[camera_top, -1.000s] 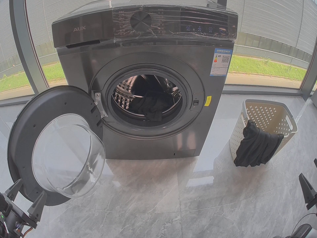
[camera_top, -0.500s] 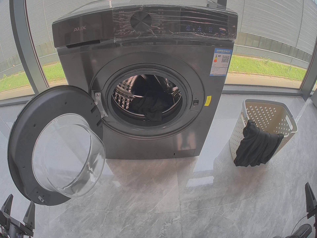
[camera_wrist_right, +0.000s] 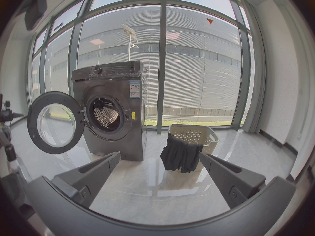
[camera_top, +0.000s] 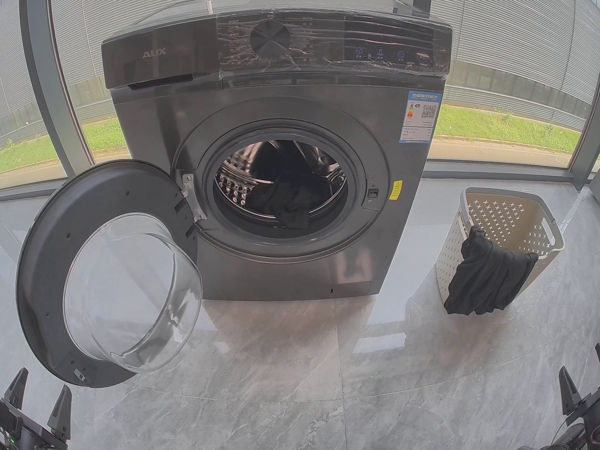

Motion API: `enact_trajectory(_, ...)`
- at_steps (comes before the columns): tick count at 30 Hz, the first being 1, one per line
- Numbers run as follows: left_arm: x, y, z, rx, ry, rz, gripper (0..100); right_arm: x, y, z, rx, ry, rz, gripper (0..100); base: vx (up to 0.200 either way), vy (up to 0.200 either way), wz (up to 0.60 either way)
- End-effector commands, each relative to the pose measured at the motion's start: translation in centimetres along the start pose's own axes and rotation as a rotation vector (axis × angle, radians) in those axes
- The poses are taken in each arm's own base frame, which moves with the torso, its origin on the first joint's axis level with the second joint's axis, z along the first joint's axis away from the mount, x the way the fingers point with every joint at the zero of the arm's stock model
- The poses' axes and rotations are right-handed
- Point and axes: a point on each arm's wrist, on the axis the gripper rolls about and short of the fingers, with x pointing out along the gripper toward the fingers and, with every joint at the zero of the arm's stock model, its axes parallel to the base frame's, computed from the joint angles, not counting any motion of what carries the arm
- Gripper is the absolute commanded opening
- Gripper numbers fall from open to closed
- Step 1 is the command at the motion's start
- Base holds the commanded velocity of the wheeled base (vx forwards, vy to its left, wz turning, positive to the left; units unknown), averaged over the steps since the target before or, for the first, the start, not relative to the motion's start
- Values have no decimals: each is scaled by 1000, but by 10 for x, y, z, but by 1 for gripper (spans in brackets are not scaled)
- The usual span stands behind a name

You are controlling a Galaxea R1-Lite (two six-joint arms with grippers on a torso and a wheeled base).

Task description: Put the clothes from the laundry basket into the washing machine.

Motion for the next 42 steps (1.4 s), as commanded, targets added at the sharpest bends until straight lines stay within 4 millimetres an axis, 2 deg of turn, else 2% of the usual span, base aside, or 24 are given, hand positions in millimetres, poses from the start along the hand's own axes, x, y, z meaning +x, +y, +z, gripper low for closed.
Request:
enact_trajectory(1,1,0,-2,27,12,2,100,1,1,-4,-23,12,-22,100,0,-200,0)
enact_trajectory(3,1,0,-2,55,13,12,100,-1,2,-5,-37,3,-62,100,0,-200,0)
enact_trajectory(4,1,0,-2,68,11,30,100,-7,4,-6,-64,-69,-66,100,0,-200,0)
enact_trajectory(13,-5,-3,-4,124,-47,141,100,-6,4,-7,-49,-58,-15,100,0,-44,0)
enact_trajectory(17,-5,-2,-4,135,-49,129,100,-6,5,-7,-48,-61,17,100,0,0,0)
enact_trajectory(22,-9,-3,-4,66,-41,49,100,-6,5,-7,-42,-60,13,100,0,0,0)
enact_trajectory(25,-7,-4,-8,25,-25,-12,100,-6,5,-7,-41,-60,13,100,0,0,0)
enact_trajectory(27,-6,-5,-12,57,-16,-41,100,-6,5,-7,-41,-60,11,100,0,0,0)
enact_trajectory(42,-6,-5,-12,66,-15,-40,100,-6,5,-7,16,-60,20,100,0,-200,0)
